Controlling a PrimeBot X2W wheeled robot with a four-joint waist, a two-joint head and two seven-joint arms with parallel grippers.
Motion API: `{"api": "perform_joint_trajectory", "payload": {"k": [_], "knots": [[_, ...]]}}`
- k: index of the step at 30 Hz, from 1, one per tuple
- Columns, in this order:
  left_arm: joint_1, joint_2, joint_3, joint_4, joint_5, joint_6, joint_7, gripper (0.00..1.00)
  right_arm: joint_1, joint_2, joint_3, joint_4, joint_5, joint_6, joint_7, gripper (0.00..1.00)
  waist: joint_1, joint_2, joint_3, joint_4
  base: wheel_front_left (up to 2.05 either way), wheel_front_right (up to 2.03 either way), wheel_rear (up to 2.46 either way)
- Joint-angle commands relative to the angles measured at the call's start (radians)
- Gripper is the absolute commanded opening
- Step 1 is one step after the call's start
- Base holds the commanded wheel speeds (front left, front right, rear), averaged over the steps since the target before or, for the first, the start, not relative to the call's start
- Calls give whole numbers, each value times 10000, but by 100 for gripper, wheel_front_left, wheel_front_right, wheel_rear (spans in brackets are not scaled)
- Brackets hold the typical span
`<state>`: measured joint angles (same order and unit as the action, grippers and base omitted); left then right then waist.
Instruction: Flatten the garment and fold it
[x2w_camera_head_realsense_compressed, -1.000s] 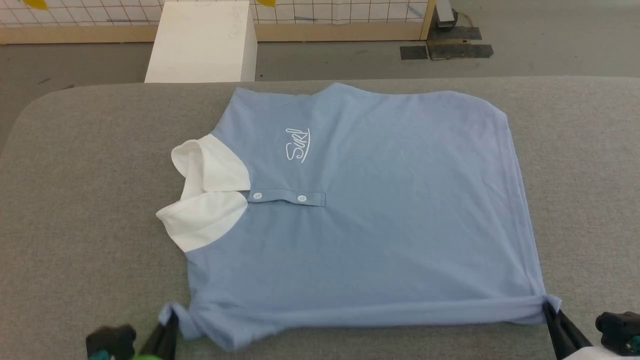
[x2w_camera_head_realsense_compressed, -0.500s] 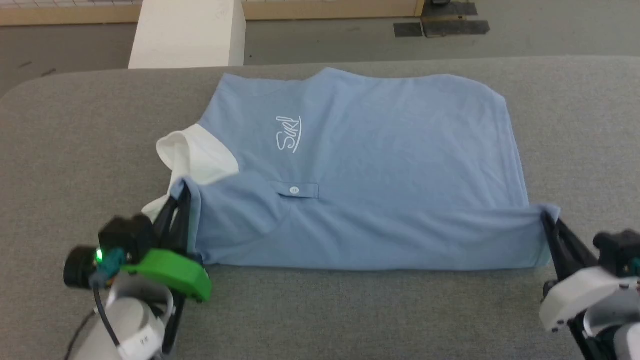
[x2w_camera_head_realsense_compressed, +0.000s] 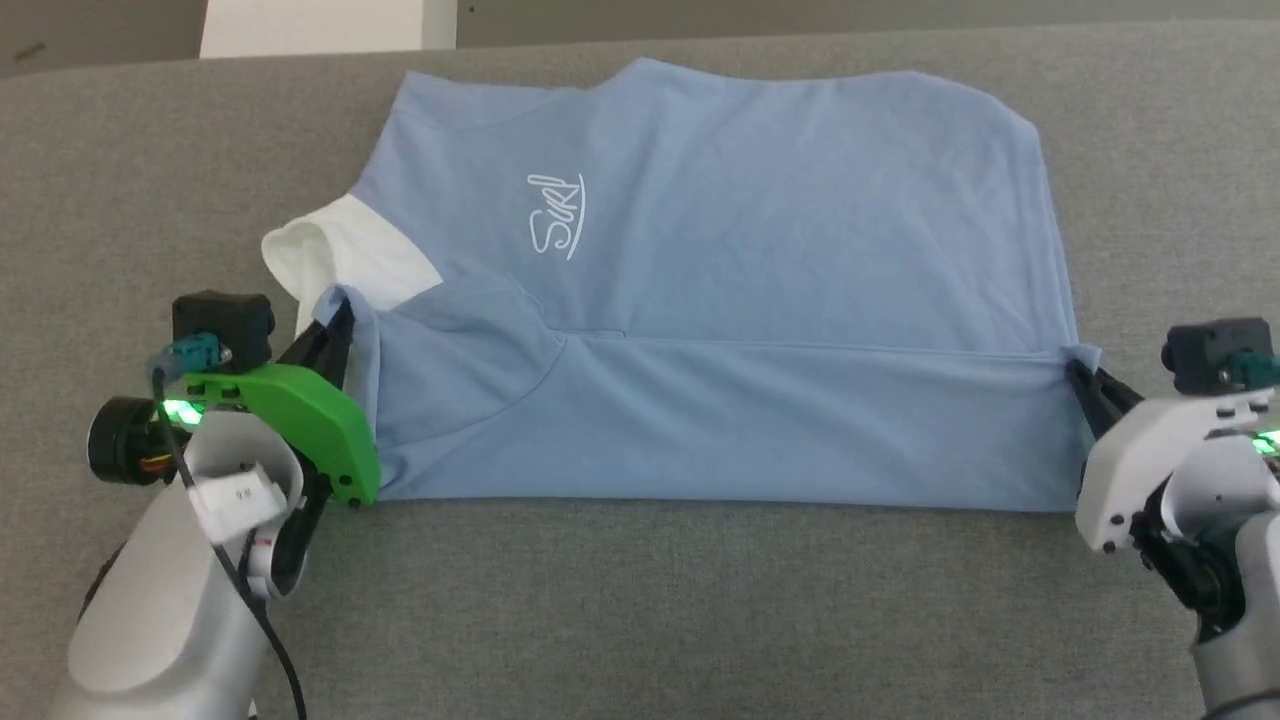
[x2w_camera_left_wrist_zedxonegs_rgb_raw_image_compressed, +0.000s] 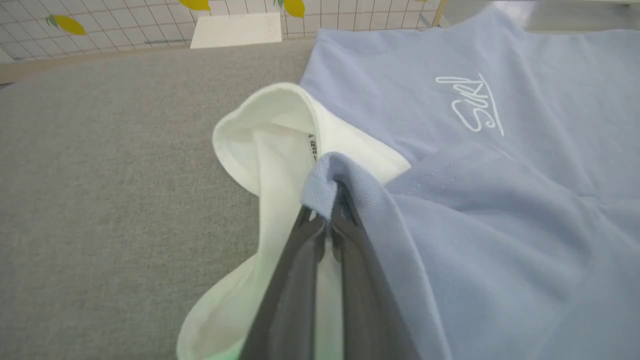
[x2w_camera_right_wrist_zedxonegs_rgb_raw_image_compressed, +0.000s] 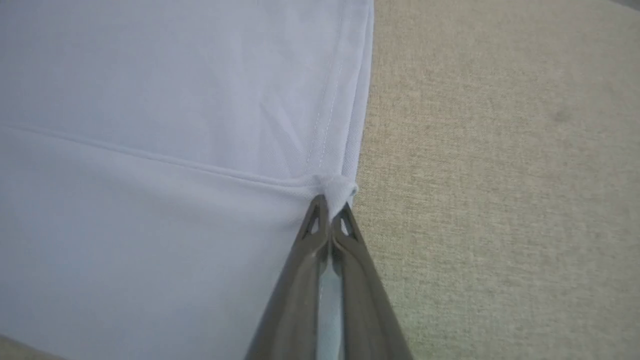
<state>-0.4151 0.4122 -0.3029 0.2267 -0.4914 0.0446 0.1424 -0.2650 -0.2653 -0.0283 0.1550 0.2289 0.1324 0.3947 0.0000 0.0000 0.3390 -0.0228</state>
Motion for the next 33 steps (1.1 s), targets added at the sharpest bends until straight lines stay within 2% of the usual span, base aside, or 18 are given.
{"api": "perform_joint_trajectory", "payload": {"k": [1, 7, 8, 9, 10, 11, 12, 18, 21, 25, 33], "knots": [[-183, 76, -24, 190, -203, -76, 349, 0, -248, 8, -56, 153, 118, -17, 361, 0, 0, 0, 171, -21, 0, 0, 0], [-111, -50, -96, 756, -1339, -216, 2553, 0, -683, 148, -213, 466, 382, -17, 2388, 0, 0, 0, 160, 27, 0, 0, 0], [-89, -95, -23, 724, -1480, -152, 2662, 15, -692, 172, -260, 415, 393, -17, 2607, 0, 0, 0, 119, 46, 0, 0, 0], [-71, -138, 46, 645, -1546, -121, 2585, 47, -692, 196, -317, 356, 401, -17, 2697, 2, 0, 0, 68, 66, 0, 0, 0], [-47, -176, 152, 511, -1546, -63, 2316, 100, -678, 235, -388, 250, 399, -17, 2703, 36, 0, 0, 2, 88, 0, 0, 0], [-18, -203, 225, 406, -1493, -21, 2012, 100, -646, 255, -422, 159, 382, -17, 2639, 45, 0, 0, -70, 109, 0, 0, 0], [28, -216, 286, 269, -1368, -10, 1548, 100, -587, 276, -461, 40, 353, -17, 2494, 100, 0, 0, -151, 129, 0, 0, 0], [638, -489, 792, -318, -536, 383, -1770, 100, -45, 497, -650, -516, 217, -17, 595, 100, 0, 0, -738, 223, 0, 0, 0], [1333, -700, 939, -640, -360, 576, -2973, 100, 445, 713, -705, -738, 87, -17, -625, 100, 0, 0, -1076, 229, 0, 0, 0], [2259, -835, 805, -1019, -136, 618, -3602, 100, 1206, 1066, -742, -1044, -58, -17, -2018, 100, 0, 0, -1385, 232, 0, 0, 0], [3529, -895, 200, -1260, 150, 426, -3798, 100, 2477, 1829, -924, -1536, -277, -17, -4066, 100, 0, 0, -1636, 179, 0, 0, 0]]}}
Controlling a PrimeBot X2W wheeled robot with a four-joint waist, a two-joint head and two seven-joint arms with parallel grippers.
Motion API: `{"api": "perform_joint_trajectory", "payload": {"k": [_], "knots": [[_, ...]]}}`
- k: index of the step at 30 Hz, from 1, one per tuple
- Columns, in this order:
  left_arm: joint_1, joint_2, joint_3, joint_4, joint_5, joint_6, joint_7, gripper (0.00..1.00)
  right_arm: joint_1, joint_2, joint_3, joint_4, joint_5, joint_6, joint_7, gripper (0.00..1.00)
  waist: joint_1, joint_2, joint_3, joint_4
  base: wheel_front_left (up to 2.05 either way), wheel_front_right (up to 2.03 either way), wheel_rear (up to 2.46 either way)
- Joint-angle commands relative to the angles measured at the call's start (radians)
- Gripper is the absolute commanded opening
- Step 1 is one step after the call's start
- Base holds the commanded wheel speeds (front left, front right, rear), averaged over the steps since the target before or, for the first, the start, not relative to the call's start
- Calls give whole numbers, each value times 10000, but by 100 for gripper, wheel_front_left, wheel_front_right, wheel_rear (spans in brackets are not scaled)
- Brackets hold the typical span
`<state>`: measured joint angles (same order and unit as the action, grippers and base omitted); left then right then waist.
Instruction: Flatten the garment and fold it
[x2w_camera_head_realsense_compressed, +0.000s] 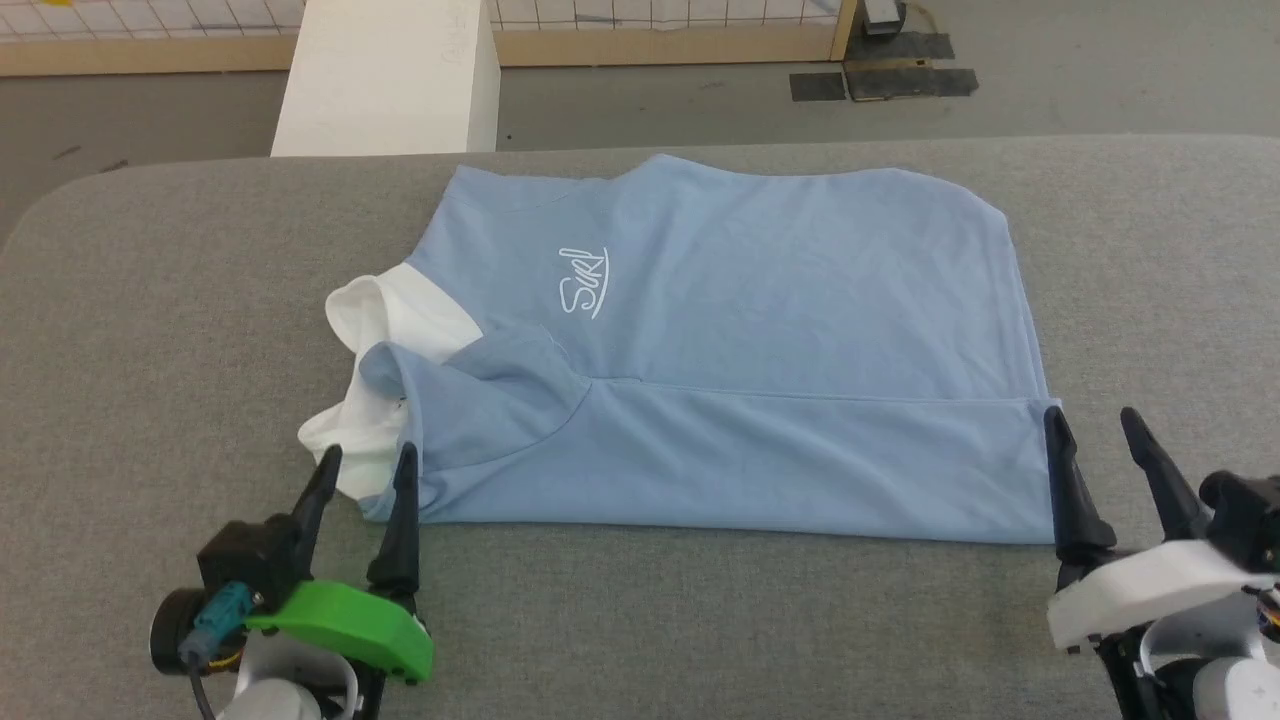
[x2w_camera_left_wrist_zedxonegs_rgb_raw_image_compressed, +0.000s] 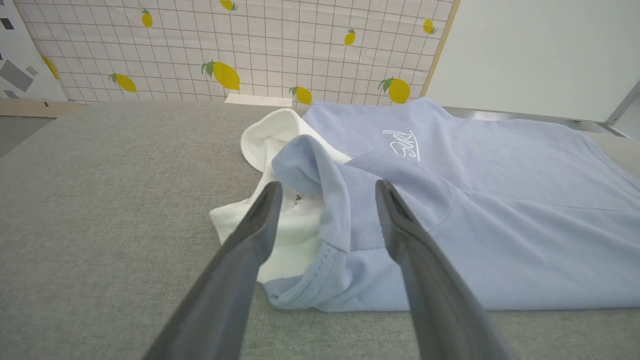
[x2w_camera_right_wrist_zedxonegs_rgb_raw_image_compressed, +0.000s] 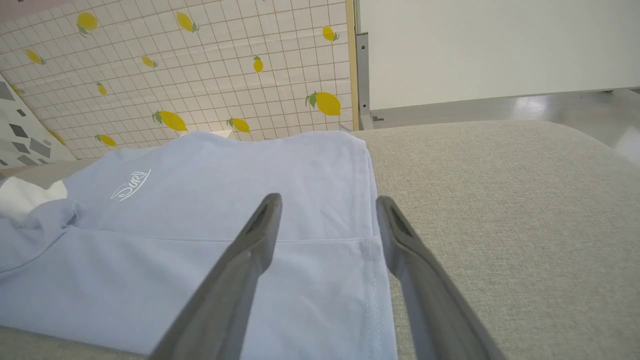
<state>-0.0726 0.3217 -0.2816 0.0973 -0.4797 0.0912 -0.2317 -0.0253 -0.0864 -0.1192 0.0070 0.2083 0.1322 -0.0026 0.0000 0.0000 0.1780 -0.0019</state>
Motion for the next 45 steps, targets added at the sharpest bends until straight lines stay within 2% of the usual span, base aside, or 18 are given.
{"api": "perform_joint_trajectory", "payload": {"k": [1, 5, 13, 19, 23, 24, 25, 26, 30, 34, 38, 45], "knots": [[168, 34, -51, 84, 84, -30, -64, 100, 165, 94, -30, -78, -95, -15, -226, 100, 0, 0, -37, -50, 0, 0, 0], [246, 7, -128, 407, 126, 89, 15, 100, 419, 257, -27, -132, -194, -15, -542, 100, 0, 0, -45, -147, 0, 0, 0], [-365, -352, 402, 1506, -512, 966, 1226, 100, 315, 343, 49, -180, -258, -15, -490, 100, 0, 0, 65, -386, 0, 0, 0], [-935, -720, 760, 1999, -1618, 1352, 3063, 100, 201, 355, 69, -179, -302, -15, -313, 100, 0, 0, 199, -553, 0, 0, 0], [-1124, -727, 811, 2199, -2168, 1606, 4471, 100, 159, 358, 144, -87, -298, -15, -241, 100, 0, 0, 251, -664, 0, 0, 0], [-1149, -699, 803, 2187, -2257, 1628, 4729, 85, 146, 359, 158, -43, -290, -15, -224, 100, 0, 0, 259, -693, 0, 0, 0], [-1161, -665, 805, 2131, -2303, 1633, 4858, 35, 132, 359, 161, 12, -290, -15, -188, 100, 0, 0, 268, -720, 0, 0, 0], [-1156, -631, 783, 2076, -2320, 1606, 4935, 0, 115, 359, 156, 52, -305, -15, -159, 100, 0, 0, 274, -739, 0, 0, 0], [-1023, -525, 720, 1763, -2389, 1487, 5099, 0, -34, 360, 2, 293, -346, -15, 144, 100, 0, 0, 311, -771, 0, 0, 0], [-970, -495, 687, 1550, -2332, 1447, 4945, 0, -412, 360, -248, 929, -246, -15, 1208, 100, 0, 0, 367, -703, 0, 0, 0], [-1028, -515, 585, 1460, -2288, 1330, 4825, 0, -902, 361, -441, 1539, -34, -15, 2966, 100, 0, 0, 436, -541, 0, 0, 0], [-1106, -552, 447, 1444, -2261, 1171, 4685, 0, -1298, 361, -684, 1819, -759, -15, 6600, 100, 0, 0, 513, -277, 0, 0, 0]]}}
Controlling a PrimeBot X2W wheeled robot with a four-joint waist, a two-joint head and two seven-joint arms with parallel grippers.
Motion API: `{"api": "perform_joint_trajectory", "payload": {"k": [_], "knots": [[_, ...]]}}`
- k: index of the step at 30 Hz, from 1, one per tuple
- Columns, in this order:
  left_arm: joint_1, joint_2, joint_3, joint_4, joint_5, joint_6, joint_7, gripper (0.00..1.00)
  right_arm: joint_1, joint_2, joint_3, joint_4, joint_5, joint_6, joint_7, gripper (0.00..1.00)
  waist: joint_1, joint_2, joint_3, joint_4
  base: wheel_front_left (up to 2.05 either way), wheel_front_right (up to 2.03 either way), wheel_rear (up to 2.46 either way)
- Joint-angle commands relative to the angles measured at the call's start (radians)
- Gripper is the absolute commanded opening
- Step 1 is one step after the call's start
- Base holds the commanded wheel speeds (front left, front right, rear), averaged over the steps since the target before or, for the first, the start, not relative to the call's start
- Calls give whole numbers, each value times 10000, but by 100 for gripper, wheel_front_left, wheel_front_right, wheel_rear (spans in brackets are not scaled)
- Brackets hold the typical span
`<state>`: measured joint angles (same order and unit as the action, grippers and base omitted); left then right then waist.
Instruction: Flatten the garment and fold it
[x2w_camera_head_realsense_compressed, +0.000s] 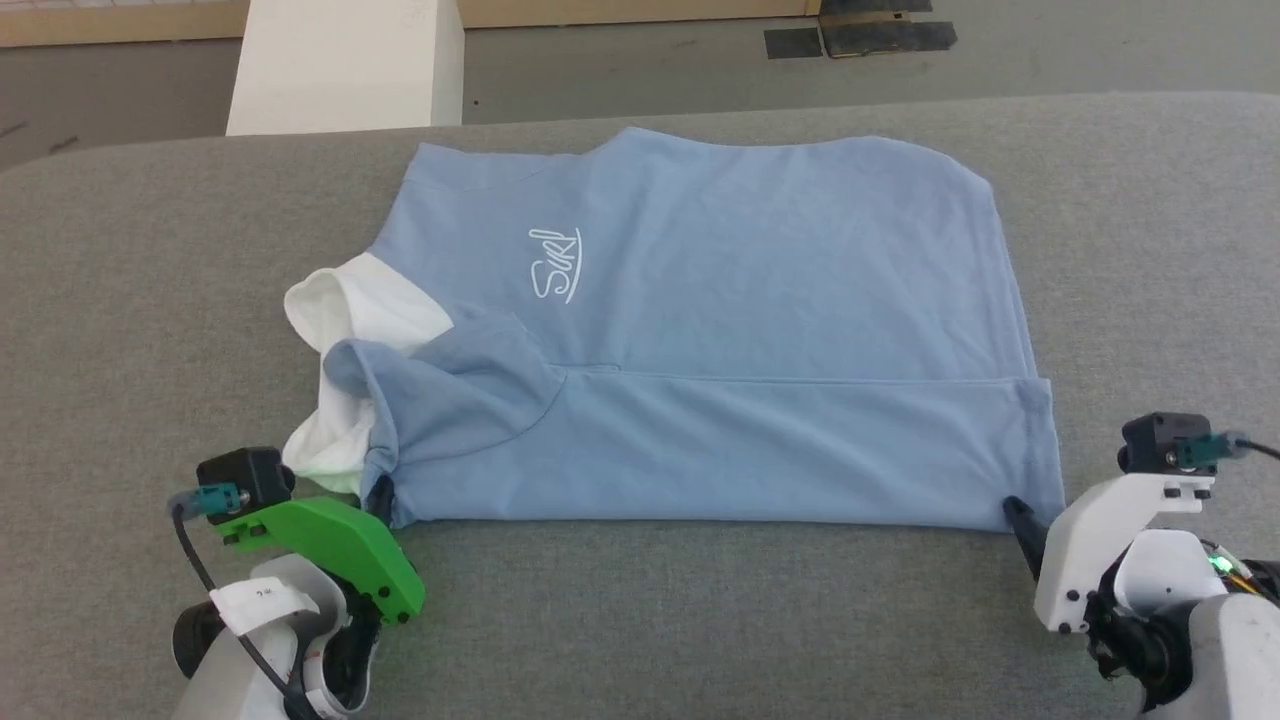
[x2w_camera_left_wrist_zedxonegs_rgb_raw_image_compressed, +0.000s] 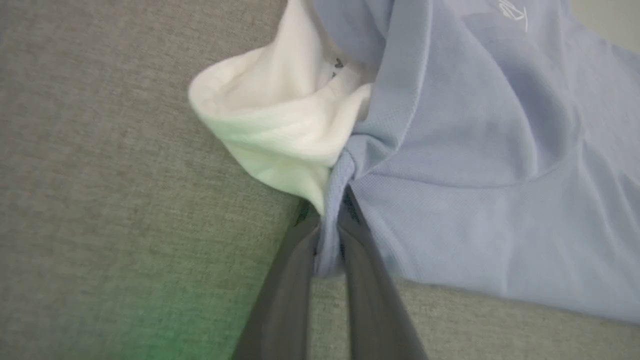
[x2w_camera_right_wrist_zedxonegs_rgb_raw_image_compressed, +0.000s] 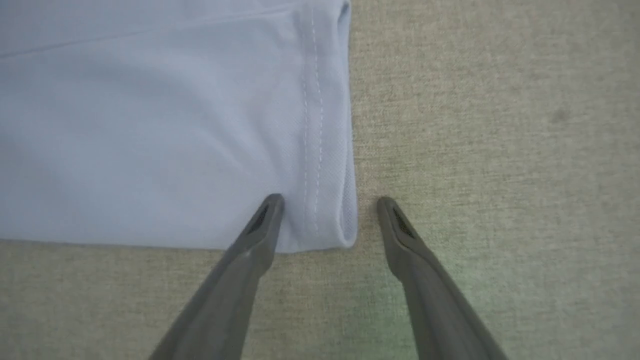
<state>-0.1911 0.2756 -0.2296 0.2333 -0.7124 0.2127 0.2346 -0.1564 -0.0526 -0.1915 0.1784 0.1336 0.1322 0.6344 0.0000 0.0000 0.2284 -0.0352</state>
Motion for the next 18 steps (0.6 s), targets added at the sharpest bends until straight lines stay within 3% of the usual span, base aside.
{"api": "perform_joint_trajectory", "payload": {"k": [1, 2, 3, 4, 7, 11, 15, 18], "knots": [[85, -94, -91, 89, 70, -58, 12, 0, 51, 23, 70, 31, -9, -15, 678, 89, 0, 0, 6, 81, 0, 0, 0], [83, -99, -104, 87, 82, -74, -36, 0, 94, 23, 101, -128, -52, -15, 1095, 37, 0, 0, -4, 112, 0, 0, 0], [86, -102, -112, 91, 95, -85, -82, 0, 135, 23, 119, -284, -118, -15, 1337, 22, 0, 0, -24, 132, 0, 0, 0], [96, -97, -130, 100, 115, -110, -139, 0, 197, 23, 131, -492, -160, -15, 1558, 0, 0, 0, -59, 148, 0, 0, 0], [100, -44, -105, 23, 267, -197, -594, 0, 277, 24, -9, -1084, -261, -15, 1447, 0, 0, 0, -195, 171, 0, 0, 0], [120, 92, 87, -273, 738, -188, -1861, 0, 311, 24, -85, -1711, -192, -15, 332, 0, 0, 0, -515, 168, 0, 0, 0], [535, 250, 305, -827, 1058, 91, -2598, 0, 545, 24, -61, -2266, -21, -15, -742, 0, 0, 0, -889, 150, 0, 0, 0], [1215, 419, 399, -1527, 1183, 457, -2552, 0, 977, 24, -50, -2720, 52, -15, -1148, 0, 0, 0, -1180, 164, 0, 0, 0]]}}
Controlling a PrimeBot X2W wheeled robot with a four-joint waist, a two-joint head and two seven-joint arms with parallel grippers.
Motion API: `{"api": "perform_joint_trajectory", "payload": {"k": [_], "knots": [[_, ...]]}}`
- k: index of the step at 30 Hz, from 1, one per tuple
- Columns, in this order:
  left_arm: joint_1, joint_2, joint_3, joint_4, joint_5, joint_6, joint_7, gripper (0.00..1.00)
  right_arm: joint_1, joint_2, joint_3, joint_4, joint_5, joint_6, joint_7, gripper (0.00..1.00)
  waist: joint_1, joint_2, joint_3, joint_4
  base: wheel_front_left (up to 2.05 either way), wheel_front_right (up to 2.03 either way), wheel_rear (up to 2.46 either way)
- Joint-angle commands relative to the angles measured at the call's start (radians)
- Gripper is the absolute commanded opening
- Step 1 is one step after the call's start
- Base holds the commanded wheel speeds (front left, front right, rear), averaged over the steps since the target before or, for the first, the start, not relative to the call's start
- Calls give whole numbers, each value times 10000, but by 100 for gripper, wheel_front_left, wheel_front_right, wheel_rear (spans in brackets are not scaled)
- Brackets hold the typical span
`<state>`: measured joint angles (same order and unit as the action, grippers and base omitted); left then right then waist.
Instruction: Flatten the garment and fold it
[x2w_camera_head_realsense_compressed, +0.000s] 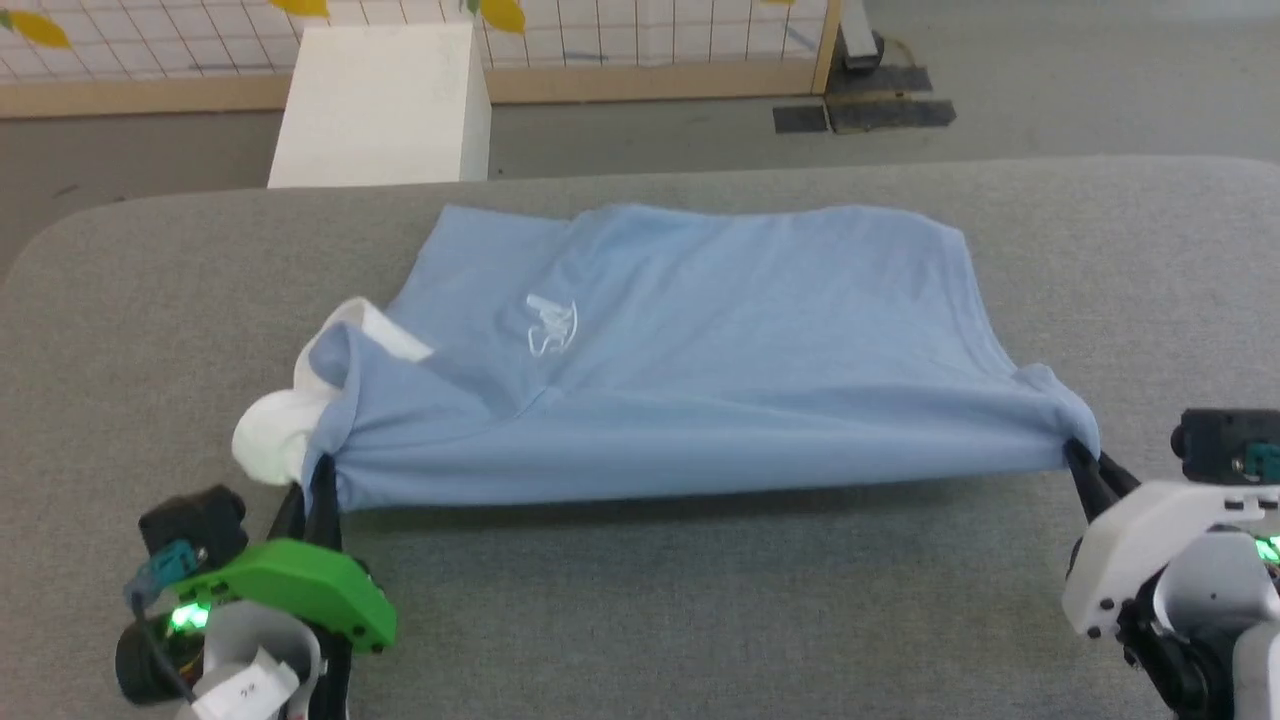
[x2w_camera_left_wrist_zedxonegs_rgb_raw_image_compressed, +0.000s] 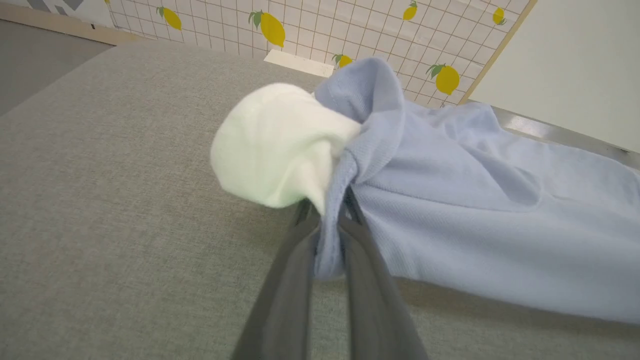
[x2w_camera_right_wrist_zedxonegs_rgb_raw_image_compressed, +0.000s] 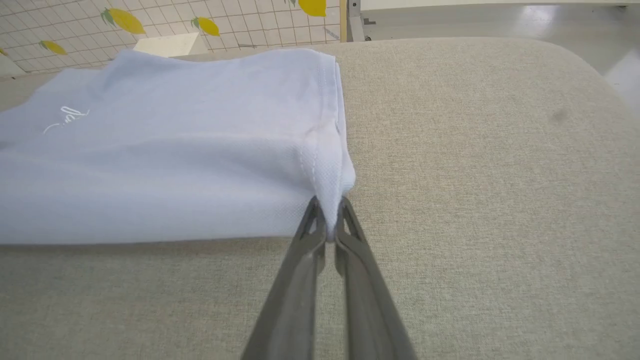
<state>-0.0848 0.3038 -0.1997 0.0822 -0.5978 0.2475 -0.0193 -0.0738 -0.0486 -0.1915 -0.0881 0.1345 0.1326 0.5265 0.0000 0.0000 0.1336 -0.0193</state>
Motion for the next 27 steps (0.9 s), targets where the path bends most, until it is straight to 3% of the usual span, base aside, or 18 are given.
{"api": "perform_joint_trajectory", "payload": {"k": [1, 9, 15, 24, 26, 27], "knots": [[376, 179, 107, -201, 44, 220, 92, 0, 314, -17, -68, -181, 80, -19, -79, 0, 0, 0, -297, 15, 0, 0, 0], [2423, 576, -336, -1614, 95, 1125, 1830, 0, 2349, -16, -328, -1146, 431, -19, 1485, 0, 0, 0, -390, 124, 0, 0, 0], [3111, 618, -745, -1501, -122, 1314, 2843, 0, 3453, -16, -611, -1192, 914, -19, 2842, 0, 0, 0, -216, 133, 0, 0, 0], [2976, 483, -1149, -635, -377, 1121, 3468, 0, 3165, -16, -272, 244, 856, -19, 2008, 0, 0, 0, -44, 30, 0, 0, 0], [2899, 381, -1109, -544, -465, 1097, 3392, 100, 3053, -16, -260, 517, 899, -19, 1725, 4, 0, 0, -49, 46, 0, 0, 0], [2859, 312, -1051, -552, -548, 1058, 3302, 100, 3000, -16, -253, 598, 933, -19, 1507, 31, 0, 0, -64, 56, 0, 0, 0]]}}
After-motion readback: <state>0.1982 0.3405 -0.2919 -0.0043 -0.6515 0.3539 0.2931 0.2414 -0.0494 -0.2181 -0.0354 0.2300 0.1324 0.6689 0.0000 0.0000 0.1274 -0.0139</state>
